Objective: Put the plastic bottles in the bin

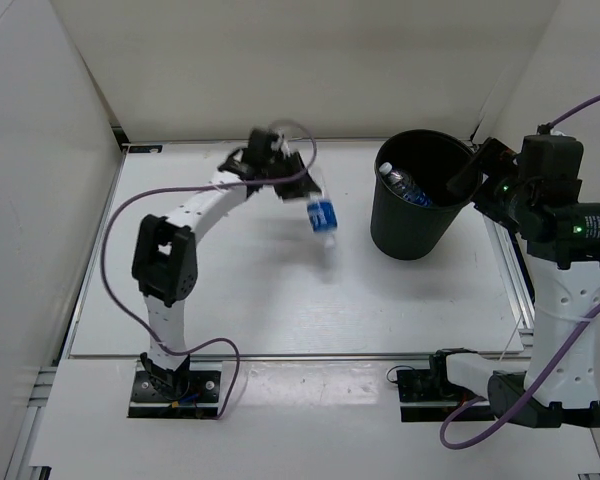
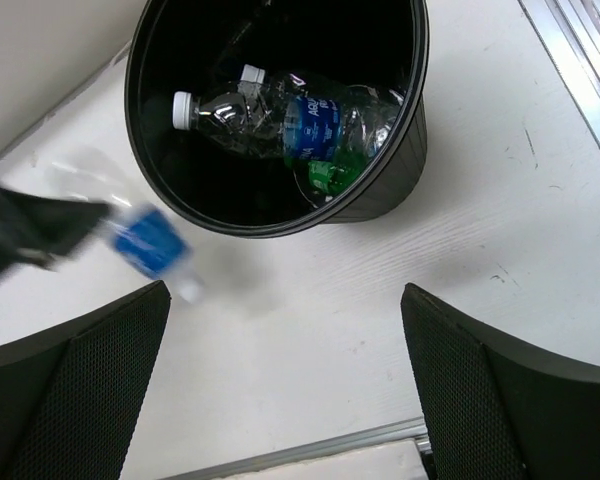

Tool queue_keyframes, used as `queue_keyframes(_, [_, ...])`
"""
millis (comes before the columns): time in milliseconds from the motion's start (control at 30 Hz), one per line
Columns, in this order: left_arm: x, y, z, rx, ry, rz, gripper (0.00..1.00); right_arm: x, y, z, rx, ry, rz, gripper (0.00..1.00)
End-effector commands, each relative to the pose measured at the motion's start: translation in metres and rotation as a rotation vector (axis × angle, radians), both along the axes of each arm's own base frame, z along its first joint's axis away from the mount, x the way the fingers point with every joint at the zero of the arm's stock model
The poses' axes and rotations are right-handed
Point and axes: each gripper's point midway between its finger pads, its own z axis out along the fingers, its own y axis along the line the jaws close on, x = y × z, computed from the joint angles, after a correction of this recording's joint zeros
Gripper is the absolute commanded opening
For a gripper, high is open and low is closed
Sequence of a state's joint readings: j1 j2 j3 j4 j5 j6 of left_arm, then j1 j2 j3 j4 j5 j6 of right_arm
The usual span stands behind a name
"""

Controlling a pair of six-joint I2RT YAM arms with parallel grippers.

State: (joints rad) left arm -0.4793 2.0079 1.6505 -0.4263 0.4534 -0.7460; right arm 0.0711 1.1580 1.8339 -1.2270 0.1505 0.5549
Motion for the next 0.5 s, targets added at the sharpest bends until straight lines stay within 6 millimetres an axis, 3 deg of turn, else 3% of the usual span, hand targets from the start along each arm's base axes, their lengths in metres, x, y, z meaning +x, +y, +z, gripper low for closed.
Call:
queue_keyframes(0, [0.047, 0.018, 0.196, -0.089, -0.529, 0.132, 0.46, 0.0, -0.005, -0.004, 0.024, -0.001, -0.052, 1.0])
queue_keyframes(33, [0.053, 0.015, 0.219, -0.111, -0.583, 0.133, 0.46, -0.002, -0.005, -0.002, 0.034, -0.011, -0.059, 1.0])
queue_keyframes(67, [0.063, 0.007, 0.261, -0.158, -0.673, 0.15, 0.46, -0.001, -0.006, -0.005, 0.048, -0.002, -0.083, 1.0])
queue_keyframes(200, [0.079, -0.015, 0.337, -0.244, -0.89, 0.19, 0.55, -0.006, -0.012, 0.009, 0.065, -0.053, -0.128, 1.0])
queue_keyframes(267, [0.083, -0.027, 0.348, -0.297, -0.938, 0.182, 0.58, -0.011, -0.012, 0.026, 0.07, -0.097, -0.126, 1.0])
queue_keyframes(300, [0.089, -0.038, 0.334, -0.296, -0.928, 0.171, 0.58, -0.011, -0.013, 0.031, 0.066, -0.104, -0.134, 1.0])
queue_keyframes(333, [0.083, -0.055, 0.336, -0.334, -0.96, 0.158, 0.59, -0.014, -0.014, 0.037, 0.068, -0.118, -0.134, 1.0])
queue_keyframes(400, [0.084, -0.079, 0.315, -0.326, -0.953, 0.16, 0.63, -0.018, -0.015, 0.048, 0.073, -0.141, -0.145, 1.0])
queue_keyframes(467, [0.066, -0.114, 0.311, -0.347, -0.973, 0.101, 0.63, -0.025, -0.016, 0.055, 0.077, -0.17, -0.145, 1.0])
